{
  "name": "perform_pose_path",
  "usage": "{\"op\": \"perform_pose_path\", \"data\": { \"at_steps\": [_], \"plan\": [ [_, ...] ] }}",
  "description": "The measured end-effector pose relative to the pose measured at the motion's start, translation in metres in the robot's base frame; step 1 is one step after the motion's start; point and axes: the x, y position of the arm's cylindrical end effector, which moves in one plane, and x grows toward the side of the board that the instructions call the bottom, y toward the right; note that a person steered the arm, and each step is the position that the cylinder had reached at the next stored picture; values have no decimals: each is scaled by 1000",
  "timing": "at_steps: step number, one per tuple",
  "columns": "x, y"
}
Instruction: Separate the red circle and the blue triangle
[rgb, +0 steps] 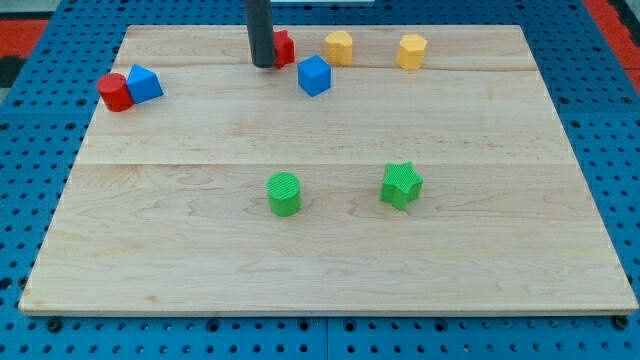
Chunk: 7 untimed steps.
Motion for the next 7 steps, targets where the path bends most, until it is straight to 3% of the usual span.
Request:
{"op": "perform_pose_path", "data": {
  "at_steps": [1,2,3,4,6,7],
  "plan": [
    [81,-37],
    [125,-145],
    [123,-212],
    [83,-215],
    [24,-127],
    [-7,-125]
  ]
}}
